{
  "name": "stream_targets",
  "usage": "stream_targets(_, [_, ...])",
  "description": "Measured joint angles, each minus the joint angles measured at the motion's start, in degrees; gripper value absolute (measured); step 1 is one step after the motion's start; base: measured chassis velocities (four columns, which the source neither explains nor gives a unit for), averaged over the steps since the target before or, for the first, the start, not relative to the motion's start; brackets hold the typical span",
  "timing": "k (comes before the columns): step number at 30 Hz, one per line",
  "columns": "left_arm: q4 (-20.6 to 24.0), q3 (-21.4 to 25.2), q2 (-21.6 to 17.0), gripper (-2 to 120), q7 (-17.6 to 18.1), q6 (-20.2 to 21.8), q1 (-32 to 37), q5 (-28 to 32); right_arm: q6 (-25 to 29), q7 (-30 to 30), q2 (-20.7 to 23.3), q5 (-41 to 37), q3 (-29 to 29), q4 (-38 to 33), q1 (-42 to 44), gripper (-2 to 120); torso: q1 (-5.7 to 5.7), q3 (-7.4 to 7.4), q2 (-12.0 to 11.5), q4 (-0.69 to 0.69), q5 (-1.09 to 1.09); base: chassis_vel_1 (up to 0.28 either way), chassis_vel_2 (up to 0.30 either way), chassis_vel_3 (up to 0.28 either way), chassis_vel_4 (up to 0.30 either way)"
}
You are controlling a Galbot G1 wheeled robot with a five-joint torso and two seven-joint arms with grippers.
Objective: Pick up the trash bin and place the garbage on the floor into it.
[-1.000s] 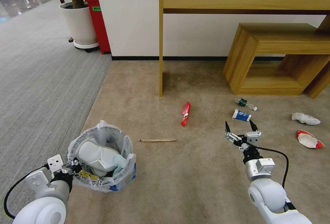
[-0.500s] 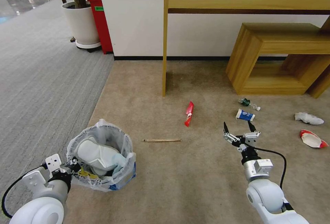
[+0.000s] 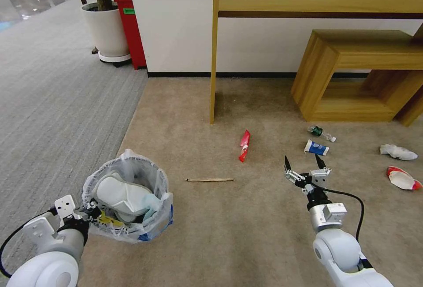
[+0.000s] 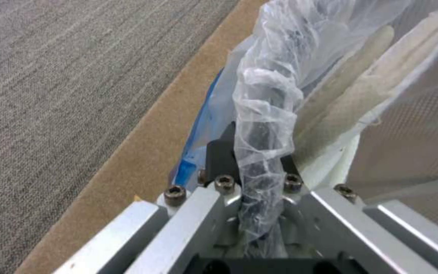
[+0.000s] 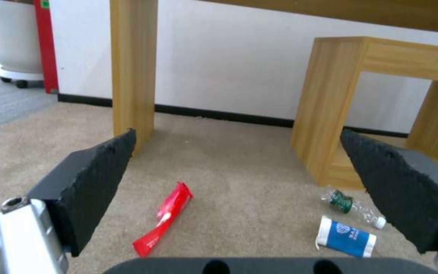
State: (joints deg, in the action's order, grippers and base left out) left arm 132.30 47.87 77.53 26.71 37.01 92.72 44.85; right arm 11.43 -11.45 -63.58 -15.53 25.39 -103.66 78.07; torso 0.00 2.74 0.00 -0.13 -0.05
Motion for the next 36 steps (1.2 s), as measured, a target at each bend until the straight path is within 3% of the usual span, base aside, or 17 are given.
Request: stream_targets(36, [0.38,-0.59,0.78,0,-0.12,-0.34,0.65,-0.76,0.41,-0.01,-0.32,0.91,-0.02,0.20,0.32,100,0.01,0.00,0.00,0.00,0.01,-0.071,0.071,0.066,-0.073])
